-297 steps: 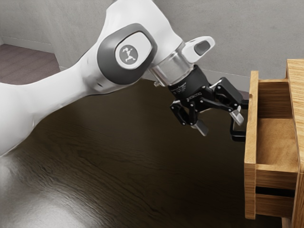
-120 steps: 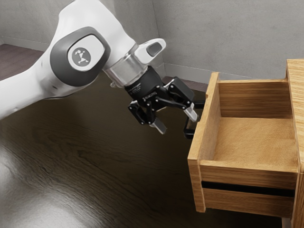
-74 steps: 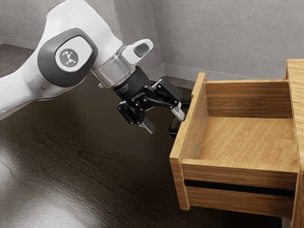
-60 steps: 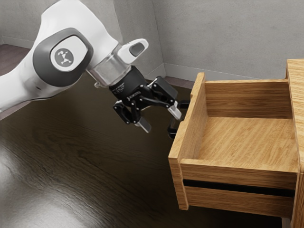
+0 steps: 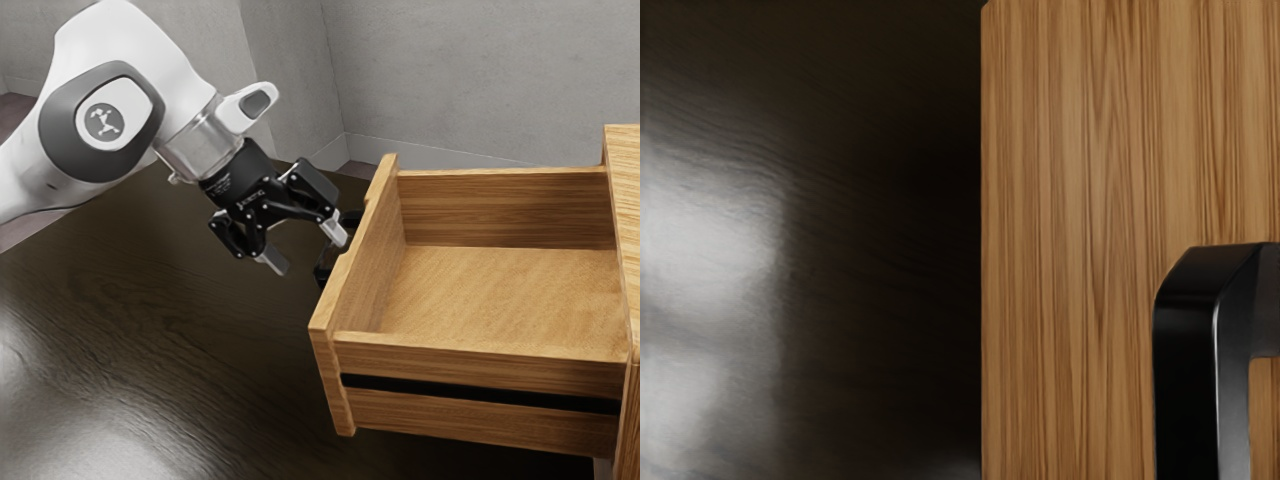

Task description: Pull the drawer handle with one arm to open the drawer

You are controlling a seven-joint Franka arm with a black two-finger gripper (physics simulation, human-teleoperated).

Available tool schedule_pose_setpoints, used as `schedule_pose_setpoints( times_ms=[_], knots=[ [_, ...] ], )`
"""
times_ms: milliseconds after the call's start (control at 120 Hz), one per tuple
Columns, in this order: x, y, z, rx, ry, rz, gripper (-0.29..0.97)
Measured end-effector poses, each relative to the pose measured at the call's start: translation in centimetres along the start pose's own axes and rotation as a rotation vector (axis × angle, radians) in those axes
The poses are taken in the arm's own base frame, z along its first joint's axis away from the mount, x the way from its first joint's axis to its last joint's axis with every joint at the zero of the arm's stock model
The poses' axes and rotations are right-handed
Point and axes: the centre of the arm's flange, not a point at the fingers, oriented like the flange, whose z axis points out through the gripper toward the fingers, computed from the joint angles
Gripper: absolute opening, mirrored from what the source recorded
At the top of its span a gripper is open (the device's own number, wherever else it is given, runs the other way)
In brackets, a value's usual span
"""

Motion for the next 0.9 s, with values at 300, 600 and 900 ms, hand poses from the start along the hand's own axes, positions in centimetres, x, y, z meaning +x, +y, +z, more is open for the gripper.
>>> schedule_pose_setpoints(
  times_ms=[300, 600, 900],
  knots=[
    [0.3, -0.7, -0.5, 0.004, 0.008, -0.01, 0.68],
    [0.0, -0.7, -1.2, -0.006, 0.015, -0.007, 0.68],
    [-0.8, -0.2, -3.7, -0.004, 0.044, 0.02, 0.68]
  ],
)
